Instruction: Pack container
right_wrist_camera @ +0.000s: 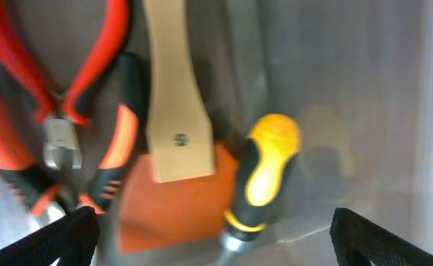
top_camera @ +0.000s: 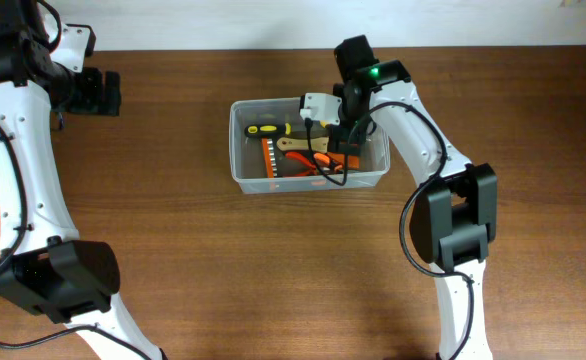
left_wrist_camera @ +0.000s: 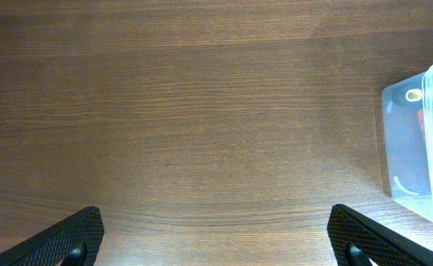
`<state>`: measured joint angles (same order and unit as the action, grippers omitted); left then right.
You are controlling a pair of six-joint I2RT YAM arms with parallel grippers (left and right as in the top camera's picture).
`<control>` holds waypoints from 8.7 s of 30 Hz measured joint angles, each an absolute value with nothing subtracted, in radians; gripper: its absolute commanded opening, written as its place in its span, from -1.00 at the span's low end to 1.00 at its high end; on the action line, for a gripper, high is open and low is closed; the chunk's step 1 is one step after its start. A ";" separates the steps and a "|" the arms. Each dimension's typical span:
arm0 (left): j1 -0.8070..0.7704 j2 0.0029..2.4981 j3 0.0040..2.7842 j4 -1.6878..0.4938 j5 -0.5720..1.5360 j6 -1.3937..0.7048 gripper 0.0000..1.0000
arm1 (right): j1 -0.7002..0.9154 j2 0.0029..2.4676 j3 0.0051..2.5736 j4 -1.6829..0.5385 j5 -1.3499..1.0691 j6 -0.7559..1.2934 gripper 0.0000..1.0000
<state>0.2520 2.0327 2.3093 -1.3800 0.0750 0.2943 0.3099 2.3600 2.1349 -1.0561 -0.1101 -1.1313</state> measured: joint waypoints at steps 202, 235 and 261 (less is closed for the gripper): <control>0.252 2.033 2.309 -1.452 0.079 0.174 0.98 | -0.027 0.015 0.165 -0.687 -0.014 -0.090 0.98; 0.014 1.002 1.544 -1.094 0.089 0.174 0.98 | -0.027 0.015 0.165 -0.687 -0.010 -0.091 0.97; -0.013 0.146 0.279 -0.350 0.090 0.174 0.98 | -0.027 0.015 0.165 -0.688 -0.007 -0.091 0.98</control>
<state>-0.0132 0.1463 0.2787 -0.3504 0.0902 0.1741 -0.0265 0.0154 0.1650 -0.6876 -0.0071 -0.0910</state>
